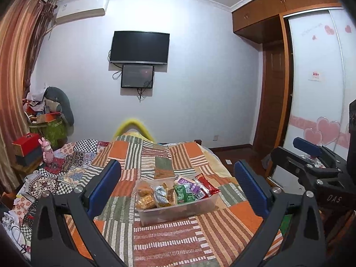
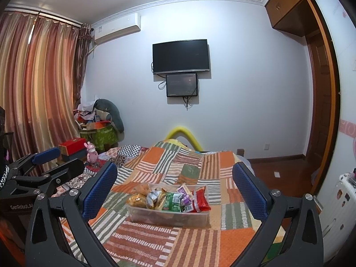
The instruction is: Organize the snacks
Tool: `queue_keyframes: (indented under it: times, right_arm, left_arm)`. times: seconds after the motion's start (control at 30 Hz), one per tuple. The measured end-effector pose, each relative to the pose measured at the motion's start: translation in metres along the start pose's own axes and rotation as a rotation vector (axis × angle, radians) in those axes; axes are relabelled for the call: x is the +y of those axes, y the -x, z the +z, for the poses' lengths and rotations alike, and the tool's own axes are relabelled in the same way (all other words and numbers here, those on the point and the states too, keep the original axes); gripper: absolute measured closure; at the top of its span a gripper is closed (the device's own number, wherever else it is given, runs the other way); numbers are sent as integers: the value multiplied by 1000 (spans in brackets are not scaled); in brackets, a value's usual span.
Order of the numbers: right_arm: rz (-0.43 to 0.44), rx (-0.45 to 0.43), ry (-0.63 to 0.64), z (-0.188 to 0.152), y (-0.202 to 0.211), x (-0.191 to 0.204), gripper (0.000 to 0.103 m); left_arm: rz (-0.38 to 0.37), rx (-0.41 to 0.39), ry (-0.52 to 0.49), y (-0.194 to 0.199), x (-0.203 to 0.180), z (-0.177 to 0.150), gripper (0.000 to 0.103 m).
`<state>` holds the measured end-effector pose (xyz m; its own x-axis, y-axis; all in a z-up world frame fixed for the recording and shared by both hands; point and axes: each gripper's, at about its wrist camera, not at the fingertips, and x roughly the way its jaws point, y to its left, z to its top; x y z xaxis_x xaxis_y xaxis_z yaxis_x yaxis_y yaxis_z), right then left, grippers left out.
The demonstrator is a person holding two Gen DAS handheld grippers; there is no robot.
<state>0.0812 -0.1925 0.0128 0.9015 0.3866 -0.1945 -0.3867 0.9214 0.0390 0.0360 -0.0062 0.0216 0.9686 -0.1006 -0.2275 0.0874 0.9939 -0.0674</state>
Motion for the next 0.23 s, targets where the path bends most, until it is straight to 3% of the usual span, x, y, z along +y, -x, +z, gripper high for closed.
queue_keyframes:
  times: [0.23]
  right_arm:
    - [-1, 1, 1, 0, 1, 1, 0]
  left_arm:
    - [-1, 0, -16, 1, -4, -2, 0]
